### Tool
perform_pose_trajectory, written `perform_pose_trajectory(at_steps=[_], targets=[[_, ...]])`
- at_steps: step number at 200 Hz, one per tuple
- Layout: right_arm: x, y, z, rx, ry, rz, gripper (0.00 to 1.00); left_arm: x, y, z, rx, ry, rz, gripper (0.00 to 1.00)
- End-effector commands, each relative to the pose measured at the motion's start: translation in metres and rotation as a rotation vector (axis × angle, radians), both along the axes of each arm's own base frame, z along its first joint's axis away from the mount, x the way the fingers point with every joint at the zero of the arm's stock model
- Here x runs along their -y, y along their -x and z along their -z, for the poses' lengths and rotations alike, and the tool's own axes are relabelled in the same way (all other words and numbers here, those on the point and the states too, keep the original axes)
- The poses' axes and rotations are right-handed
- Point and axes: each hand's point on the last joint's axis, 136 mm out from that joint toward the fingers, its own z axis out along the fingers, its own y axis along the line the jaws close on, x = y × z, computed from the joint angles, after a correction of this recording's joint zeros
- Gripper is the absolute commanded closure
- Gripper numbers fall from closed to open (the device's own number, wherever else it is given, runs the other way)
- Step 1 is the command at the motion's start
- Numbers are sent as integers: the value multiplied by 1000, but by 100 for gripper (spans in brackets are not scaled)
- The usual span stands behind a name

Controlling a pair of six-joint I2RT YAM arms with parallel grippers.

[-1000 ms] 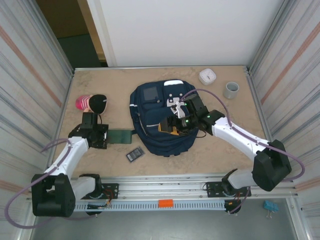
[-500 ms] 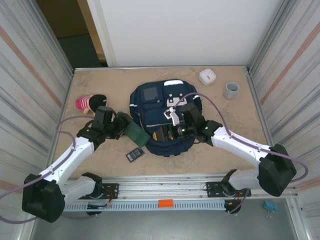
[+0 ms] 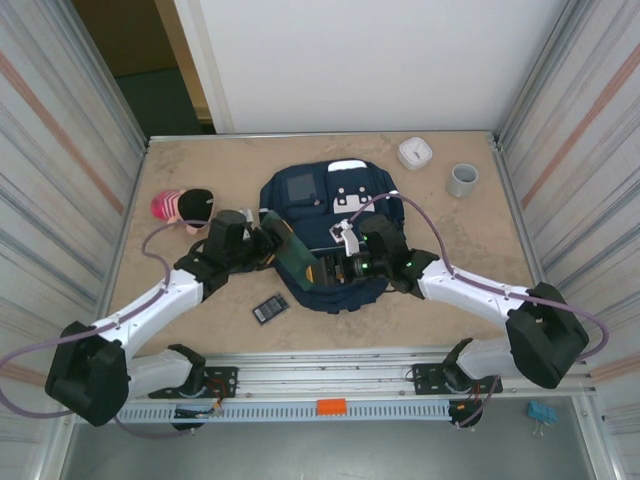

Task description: Pack books, pencil case, and school supplies into a backpack

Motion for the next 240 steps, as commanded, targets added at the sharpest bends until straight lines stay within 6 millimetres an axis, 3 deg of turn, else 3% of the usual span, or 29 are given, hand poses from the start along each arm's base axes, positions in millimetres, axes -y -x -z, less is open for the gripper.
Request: perform_pose_trajectory(at_steps=[1, 21, 66, 119, 133, 157, 175, 192, 223, 240], targets=[[-6, -1, 2, 3, -14, -3, 31, 15, -5, -21, 47, 77, 10, 46], [-5, -2, 7, -7, 3, 10, 35, 20, -7, -25, 47, 86, 17, 46], [5, -8, 17, 9, 71, 58, 65, 25, -8, -25, 29, 108, 9, 45], [10, -8, 12, 37, 82, 67, 79, 30, -10, -26, 21, 112, 17, 42], [12, -8, 9, 45, 81, 72, 81, 30, -10, -26, 20, 104, 19, 39], [19, -12, 4, 56, 73, 95, 82, 29, -10, -26, 22, 76, 24, 23], [29, -17, -1, 49, 50, 130, 82, 25, -10, -27, 46, 5, 35, 8], [45, -26, -6, 15, 17, 167, 83, 22, -9, -33, 94, -105, 65, 2], [84, -47, -26, -42, -101, 246, 83, 14, -7, -43, 228, -432, 168, 3], [109, -58, -38, -51, -144, 282, 83, 21, -5, -46, 330, -574, 286, 7]])
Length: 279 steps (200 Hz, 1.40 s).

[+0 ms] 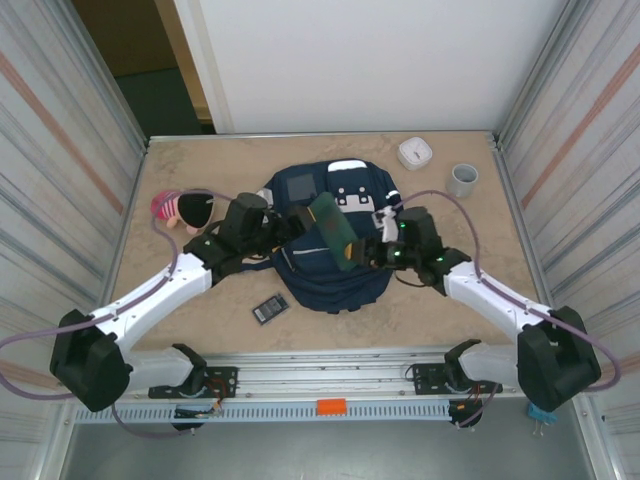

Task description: Pack books, pencil case, and school supplies into a backpack

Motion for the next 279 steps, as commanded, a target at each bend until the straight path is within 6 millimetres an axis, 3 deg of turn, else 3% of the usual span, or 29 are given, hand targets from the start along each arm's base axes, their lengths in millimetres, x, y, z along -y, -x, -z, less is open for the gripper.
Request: perform_pose_trajectory(at_steps=[1, 40, 66, 107, 146, 188, 229, 279], targets=[[18, -3, -37, 24, -128, -14, 83, -11, 1, 7, 145, -344, 141, 7], [76, -20, -50, -12, -221, 91, 83, 24, 6, 13, 321, -525, 465, 19], [105, -23, -50, -37, -243, 158, 83, 58, 17, 29, 478, -690, 715, 18], [123, -11, -46, -54, -230, 195, 83, 93, 20, 71, 561, -880, 953, 12], [130, -4, -47, -57, -225, 211, 83, 99, -8, 91, 517, -1005, 896, 14], [130, 2, -49, -43, -209, 211, 83, 100, -23, 69, 608, -1001, 766, 43], [129, 3, -48, -50, -208, 208, 83, 95, -24, 42, 673, -997, 710, 87], [145, 9, -33, -123, -165, 309, 83, 89, -32, -15, 763, -904, 580, 96]])
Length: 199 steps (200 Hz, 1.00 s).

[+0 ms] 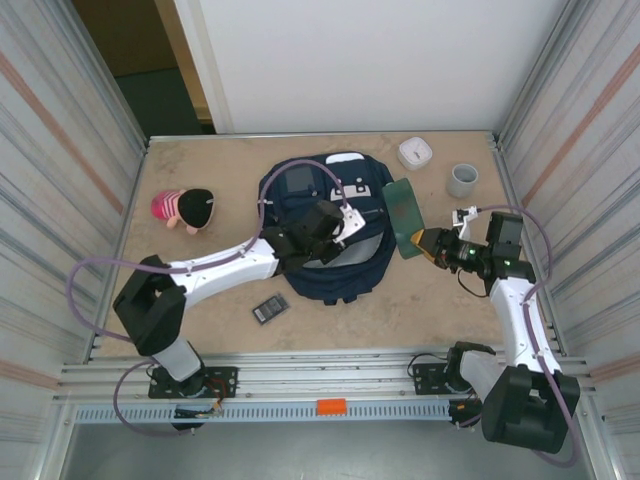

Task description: Pack books, pencil case, and school supplies into a backpack

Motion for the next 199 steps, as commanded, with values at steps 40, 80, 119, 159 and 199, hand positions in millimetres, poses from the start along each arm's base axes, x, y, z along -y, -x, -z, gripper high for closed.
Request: perform_pose_trajectory(at_steps=[40, 80, 119, 159, 199], targets=[[2, 27, 11, -61, 34, 8, 82, -15, -23, -84, 65, 297, -109, 100], [-36, 59, 16, -88, -17, -170, 81, -10, -24, -95, 65, 334, -100, 100], [-66, 70, 26, -119, -36, -271, 80, -3, -25, -101, 55, 355, -83, 100], [-87, 32, 29, -99, -68, -224, 81, 4, -17, -113, 32, 412, -39, 100], [-102, -11, 38, -108, -92, -140, 82, 8, -10, -122, 16, 449, -3, 100]])
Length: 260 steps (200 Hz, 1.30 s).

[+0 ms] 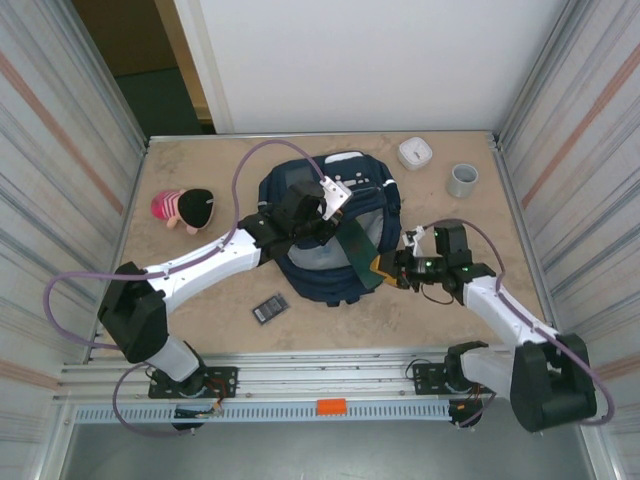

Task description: Pack books, pencil case, and school supplies into a backpack

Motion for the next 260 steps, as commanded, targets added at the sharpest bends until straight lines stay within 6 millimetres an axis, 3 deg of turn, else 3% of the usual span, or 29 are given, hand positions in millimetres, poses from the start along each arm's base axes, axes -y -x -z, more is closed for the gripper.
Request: perform_pose_trajectory(at_steps=[1, 71, 120, 139, 164, 183, 260], targets=[[-9, -44, -25, 109, -58, 95, 82, 13, 6, -73, 88, 187, 45, 100], [-18, -106, -11, 94, -72, 222, 80, 16, 11, -85, 93, 222, 72, 100], [-25, -131, -3, 78, -68, 247, 73, 18, 14, -98, 98, 268, 85, 100], [-25, -136, 9, 55, -54, 255, 65, 18, 13, -101, 107, 274, 80, 100], [-22, -132, 16, 29, -36, 266, 45, 16, 13, -99, 103, 262, 69, 100], [-16, -123, 16, 28, 13, 269, 37, 13, 13, -97, 100, 254, 61, 100], [27, -72, 4, 74, 219, 281, 33, 8, 10, -92, 114, 244, 30, 100]])
